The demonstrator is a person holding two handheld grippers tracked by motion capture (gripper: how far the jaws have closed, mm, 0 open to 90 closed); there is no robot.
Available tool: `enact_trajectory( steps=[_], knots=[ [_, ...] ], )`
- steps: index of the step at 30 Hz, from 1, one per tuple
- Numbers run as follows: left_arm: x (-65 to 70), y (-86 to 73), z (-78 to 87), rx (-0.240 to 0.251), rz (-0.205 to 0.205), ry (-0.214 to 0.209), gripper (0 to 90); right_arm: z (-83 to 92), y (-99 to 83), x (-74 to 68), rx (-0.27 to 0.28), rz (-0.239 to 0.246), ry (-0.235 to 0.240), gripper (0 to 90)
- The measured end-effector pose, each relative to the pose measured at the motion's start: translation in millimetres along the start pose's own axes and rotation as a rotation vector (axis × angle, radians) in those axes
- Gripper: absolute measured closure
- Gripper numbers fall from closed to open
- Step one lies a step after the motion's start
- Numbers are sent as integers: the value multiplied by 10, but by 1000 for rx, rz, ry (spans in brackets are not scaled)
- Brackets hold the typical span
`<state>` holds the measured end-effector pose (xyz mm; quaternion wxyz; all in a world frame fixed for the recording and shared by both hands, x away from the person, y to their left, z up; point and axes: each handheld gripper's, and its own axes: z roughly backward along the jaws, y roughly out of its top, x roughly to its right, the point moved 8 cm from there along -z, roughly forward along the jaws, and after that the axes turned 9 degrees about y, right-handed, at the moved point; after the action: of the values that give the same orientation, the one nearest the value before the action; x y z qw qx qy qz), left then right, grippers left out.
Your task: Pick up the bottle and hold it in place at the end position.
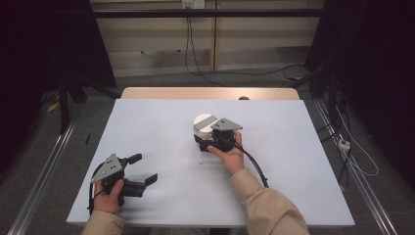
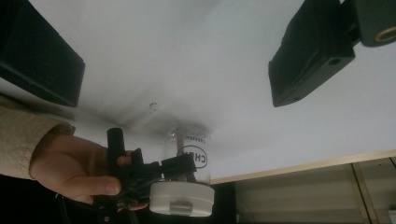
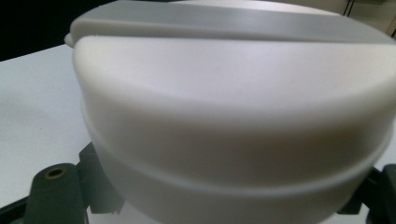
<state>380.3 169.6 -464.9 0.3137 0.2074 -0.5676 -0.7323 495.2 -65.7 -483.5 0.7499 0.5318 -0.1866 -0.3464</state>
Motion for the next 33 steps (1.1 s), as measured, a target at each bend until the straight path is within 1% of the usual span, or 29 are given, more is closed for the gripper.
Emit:
enact_trajectory(
  steps=[5, 6, 7, 9, 13, 17, 18, 20, 23, 26, 28, 33],
  knots=[
    [5, 2, -6, 0, -2, -3, 35, -8, -7, 8, 2, 2, -3, 185],
    [-3, 3, -8, -1, -15, -2, 35, -10, -7, 7, 2, 5, -5, 185],
    [5, 3, -11, -1, -5, -3, 35, -10, -8, 2, 1, 6, -5, 185],
    [14, 3, -16, -1, 3, -5, 35, -9, -11, -6, -3, 16, -9, 184],
    [10, 7, -25, -1, 2, -3, 35, 1, -20, -12, -3, 25, -6, 185],
    [4, 16, -39, 5, 17, -4, 35, 11, -27, -16, -4, 30, -2, 185],
    [-3, 18, -45, 4, 16, -3, 35, 13, -28, -20, -5, 33, -4, 185],
    [-5, 28, -69, 7, 31, 1, 35, 14, -29, -20, -2, 35, -4, 185],
    [-9, 56, -112, 9, 34, 2, 35, 16, -32, -11, -1, 23, 2, 186],
    [-4, 91, -165, 5, 48, 6, 35, 11, -33, -8, -1, 25, 8, 186],
    [-2, 113, -199, -6, 43, 12, 34, 8, -35, -8, 1, 23, 9, 186],
    [29, 176, -272, -19, 50, 20, 35, 10, -37, -8, -1, 21, 9, 186]
  ],
)
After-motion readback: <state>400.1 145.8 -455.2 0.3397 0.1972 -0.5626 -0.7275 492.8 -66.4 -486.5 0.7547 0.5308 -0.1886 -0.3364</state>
